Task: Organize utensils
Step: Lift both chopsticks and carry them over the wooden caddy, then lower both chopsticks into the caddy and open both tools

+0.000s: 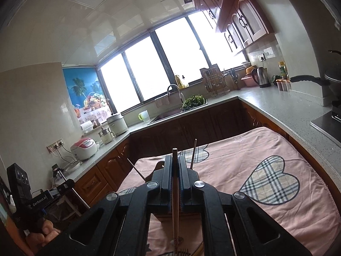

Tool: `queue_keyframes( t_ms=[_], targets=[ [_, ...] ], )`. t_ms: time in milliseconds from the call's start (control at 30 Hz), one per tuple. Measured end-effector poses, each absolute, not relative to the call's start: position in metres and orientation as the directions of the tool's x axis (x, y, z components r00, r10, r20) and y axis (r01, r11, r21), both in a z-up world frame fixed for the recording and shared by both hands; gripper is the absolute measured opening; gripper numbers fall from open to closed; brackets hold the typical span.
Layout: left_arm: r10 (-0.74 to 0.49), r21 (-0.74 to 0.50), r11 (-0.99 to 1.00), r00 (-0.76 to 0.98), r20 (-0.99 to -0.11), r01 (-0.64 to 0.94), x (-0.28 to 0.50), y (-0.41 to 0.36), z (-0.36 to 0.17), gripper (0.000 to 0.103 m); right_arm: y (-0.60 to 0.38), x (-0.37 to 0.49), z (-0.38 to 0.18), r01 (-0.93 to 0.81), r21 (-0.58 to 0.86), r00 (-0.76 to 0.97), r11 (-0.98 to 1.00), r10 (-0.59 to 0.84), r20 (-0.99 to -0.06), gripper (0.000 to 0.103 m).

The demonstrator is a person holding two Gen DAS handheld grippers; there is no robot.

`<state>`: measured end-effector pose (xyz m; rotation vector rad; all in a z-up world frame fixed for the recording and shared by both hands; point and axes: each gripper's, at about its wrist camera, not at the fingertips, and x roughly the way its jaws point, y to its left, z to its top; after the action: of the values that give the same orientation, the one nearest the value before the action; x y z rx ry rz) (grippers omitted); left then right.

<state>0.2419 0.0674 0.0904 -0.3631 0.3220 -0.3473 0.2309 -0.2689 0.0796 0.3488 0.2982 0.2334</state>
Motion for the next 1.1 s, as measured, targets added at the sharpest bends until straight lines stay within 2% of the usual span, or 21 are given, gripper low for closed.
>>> queue_keyframes(
  t_ms=[133, 467, 633, 800, 1100],
  targets=[
    [-0.365, -0.399, 0.878, 0.91, -0.197, 0.266, 0.263, 0.065, 0.102, 0.004, -0.266, 0.257, 0.094, -0.188, 0.365, 0.936, 0.912, 0.279, -0.216, 0.005],
    [-0.306, -0.382, 0.895, 0.94, -0.148, 0.231, 0.325, 0.054, 0.115, 0.004, -0.274, 0.316, 0.114, -0.17, 0.373, 0.962, 0.912, 0.235, -0.137, 0.005],
    [-0.309, -0.398, 0.89, 0.937, -0.164, 0.224, 0.352, 0.048, 0.091, 0.004, -0.28, 0.343, 0.09, -0.139, 0.384, 0.958, 0.913, 0.222, -0.182, 0.005],
    [-0.305, -0.406, 0.892, 0.926, -0.22, 0.197, 0.372, 0.042, 0.059, 0.004, -0.278, 0.361, 0.05, -0.119, 0.398, 0.944, 0.91, 0.227, -0.239, 0.005],
    [-0.308, -0.368, 0.91, 0.905, -0.292, 0.191, 0.384, 0.025, 0.018, 0.004, -0.27, 0.379, 0.006, -0.101, 0.425, 0.919, 0.899, 0.248, -0.306, 0.005]
  ],
)
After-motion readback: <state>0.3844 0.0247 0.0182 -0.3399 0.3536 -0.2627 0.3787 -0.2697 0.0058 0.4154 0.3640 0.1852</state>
